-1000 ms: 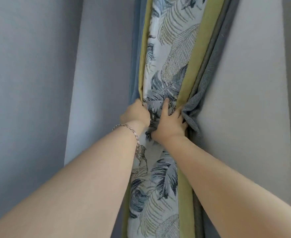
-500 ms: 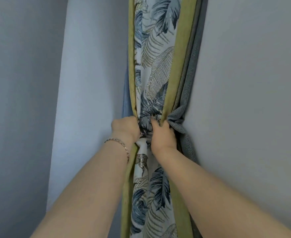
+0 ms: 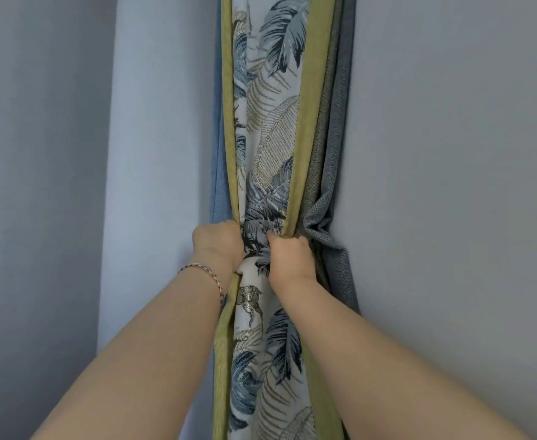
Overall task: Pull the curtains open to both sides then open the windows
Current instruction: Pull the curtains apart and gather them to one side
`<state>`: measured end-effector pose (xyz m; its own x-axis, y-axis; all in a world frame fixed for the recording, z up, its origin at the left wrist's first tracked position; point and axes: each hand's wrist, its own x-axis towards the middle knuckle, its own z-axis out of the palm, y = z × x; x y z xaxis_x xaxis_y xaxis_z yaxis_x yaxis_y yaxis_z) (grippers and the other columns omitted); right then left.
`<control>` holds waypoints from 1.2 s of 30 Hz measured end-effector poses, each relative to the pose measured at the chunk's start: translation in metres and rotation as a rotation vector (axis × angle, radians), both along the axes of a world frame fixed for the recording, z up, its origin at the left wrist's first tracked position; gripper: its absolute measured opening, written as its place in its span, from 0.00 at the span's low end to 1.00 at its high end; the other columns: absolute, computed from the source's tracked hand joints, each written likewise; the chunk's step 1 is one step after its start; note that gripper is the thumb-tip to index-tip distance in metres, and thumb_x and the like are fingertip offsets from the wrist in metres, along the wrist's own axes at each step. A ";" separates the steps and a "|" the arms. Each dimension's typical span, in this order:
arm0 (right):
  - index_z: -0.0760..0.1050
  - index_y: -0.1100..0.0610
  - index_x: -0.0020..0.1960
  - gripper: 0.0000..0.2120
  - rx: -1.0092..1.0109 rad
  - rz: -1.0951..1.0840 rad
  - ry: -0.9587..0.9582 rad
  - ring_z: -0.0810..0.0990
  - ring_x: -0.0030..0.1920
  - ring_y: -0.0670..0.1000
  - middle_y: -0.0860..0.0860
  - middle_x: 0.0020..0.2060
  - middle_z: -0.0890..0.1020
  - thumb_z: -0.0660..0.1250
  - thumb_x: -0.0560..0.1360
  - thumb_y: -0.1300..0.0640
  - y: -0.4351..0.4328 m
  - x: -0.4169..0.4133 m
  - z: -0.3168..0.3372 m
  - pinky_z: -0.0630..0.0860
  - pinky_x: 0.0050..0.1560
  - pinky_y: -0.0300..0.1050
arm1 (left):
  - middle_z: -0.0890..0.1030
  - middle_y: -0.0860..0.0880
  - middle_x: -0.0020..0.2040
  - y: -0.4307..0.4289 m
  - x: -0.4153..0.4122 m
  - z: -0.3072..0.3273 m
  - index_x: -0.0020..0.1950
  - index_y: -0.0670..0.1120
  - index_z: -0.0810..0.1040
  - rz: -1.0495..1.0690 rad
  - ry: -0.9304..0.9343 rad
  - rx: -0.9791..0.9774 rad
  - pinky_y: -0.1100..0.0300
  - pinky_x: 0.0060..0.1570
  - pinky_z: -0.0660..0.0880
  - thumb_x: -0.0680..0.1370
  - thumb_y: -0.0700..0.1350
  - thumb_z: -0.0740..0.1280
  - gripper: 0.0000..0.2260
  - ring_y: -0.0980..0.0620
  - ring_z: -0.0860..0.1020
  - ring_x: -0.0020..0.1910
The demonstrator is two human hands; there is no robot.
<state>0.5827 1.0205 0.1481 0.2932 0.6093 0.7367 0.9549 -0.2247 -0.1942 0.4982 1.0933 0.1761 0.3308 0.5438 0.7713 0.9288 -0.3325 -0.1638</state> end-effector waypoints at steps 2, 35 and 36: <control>0.64 0.59 0.70 0.26 -0.017 0.006 0.022 0.69 0.60 0.60 0.61 0.56 0.79 0.60 0.73 0.71 -0.020 -0.008 -0.008 0.73 0.52 0.50 | 0.80 0.46 0.57 -0.022 -0.006 -0.004 0.60 0.42 0.72 0.005 0.023 -0.019 0.59 0.42 0.64 0.78 0.37 0.55 0.12 0.46 0.79 0.55; 0.67 0.42 0.62 0.29 0.104 0.321 0.342 0.71 0.29 0.45 0.47 0.54 0.64 0.62 0.69 0.68 -0.460 -0.160 -0.061 0.74 0.26 0.32 | 0.78 0.49 0.46 -0.423 -0.213 -0.103 0.63 0.39 0.69 -0.914 -0.843 -0.698 0.56 0.47 0.73 0.71 0.53 0.63 0.26 0.50 0.77 0.45; 0.66 0.43 0.64 0.30 0.110 0.259 0.339 0.73 0.33 0.48 0.49 0.55 0.63 0.61 0.70 0.70 -0.463 -0.160 -0.065 0.77 0.30 0.37 | 0.78 0.47 0.53 -0.427 -0.215 -0.106 0.68 0.39 0.64 -0.827 -0.841 -0.659 0.54 0.50 0.72 0.72 0.57 0.64 0.31 0.47 0.77 0.50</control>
